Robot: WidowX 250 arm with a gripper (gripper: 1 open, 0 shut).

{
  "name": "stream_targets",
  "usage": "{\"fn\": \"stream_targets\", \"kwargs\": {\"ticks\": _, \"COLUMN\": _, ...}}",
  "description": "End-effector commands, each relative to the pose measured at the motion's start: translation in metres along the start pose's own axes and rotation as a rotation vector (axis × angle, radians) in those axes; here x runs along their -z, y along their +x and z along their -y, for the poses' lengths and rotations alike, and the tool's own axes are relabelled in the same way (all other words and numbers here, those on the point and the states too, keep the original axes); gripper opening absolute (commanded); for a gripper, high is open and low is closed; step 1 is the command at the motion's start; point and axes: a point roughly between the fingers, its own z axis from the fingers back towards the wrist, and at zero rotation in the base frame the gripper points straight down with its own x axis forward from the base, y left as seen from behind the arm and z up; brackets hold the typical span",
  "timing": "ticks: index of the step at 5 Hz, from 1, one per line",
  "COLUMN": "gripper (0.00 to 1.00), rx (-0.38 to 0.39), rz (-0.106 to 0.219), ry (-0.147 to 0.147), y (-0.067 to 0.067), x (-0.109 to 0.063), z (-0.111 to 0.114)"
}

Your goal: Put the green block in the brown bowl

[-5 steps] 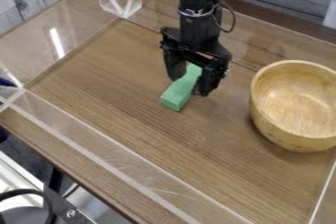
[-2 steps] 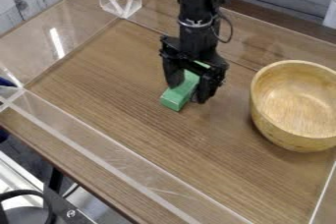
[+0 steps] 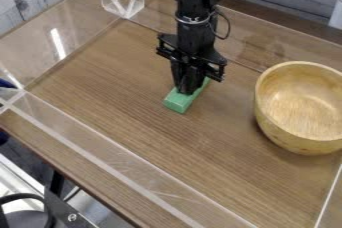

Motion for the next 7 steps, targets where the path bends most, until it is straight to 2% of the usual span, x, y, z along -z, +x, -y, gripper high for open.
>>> {"fn": "stream_targets", "kwargs": {"ticks": 1, "gripper": 0.00, "rx": -0.005, "rz": 0.053, "ry": -0.001, "y": 0.010, "x": -0.023, "z": 0.000}}
{"fn": "stream_targets", "kwargs": {"ticks": 2, "gripper": 0.00, "rx": -0.008, "rz": 0.076, "ry": -0.009, "y": 0.014, "x": -0.040, "z": 0.005}}
{"fn": "stream_targets", "kwargs": {"ticks": 4, "gripper": 0.00, "rx": 0.019, "rz": 0.143, "ry": -0.027, "y": 0.037, "x": -0.085, "z": 0.035}}
{"fn": "stream_targets", "kwargs": {"ticks": 5, "gripper": 1.00, "rx": 0.025, "rz": 0.139, "ry": -0.026, "y": 0.033, "x": -0.072, "z": 0.028}}
{"fn": "stream_targets", "kwargs": {"ticks": 7, "gripper": 1.00, "rx": 0.015, "rz": 0.115, "ry": -0.014, "y": 0.030, "x": -0.057, "z": 0.014}}
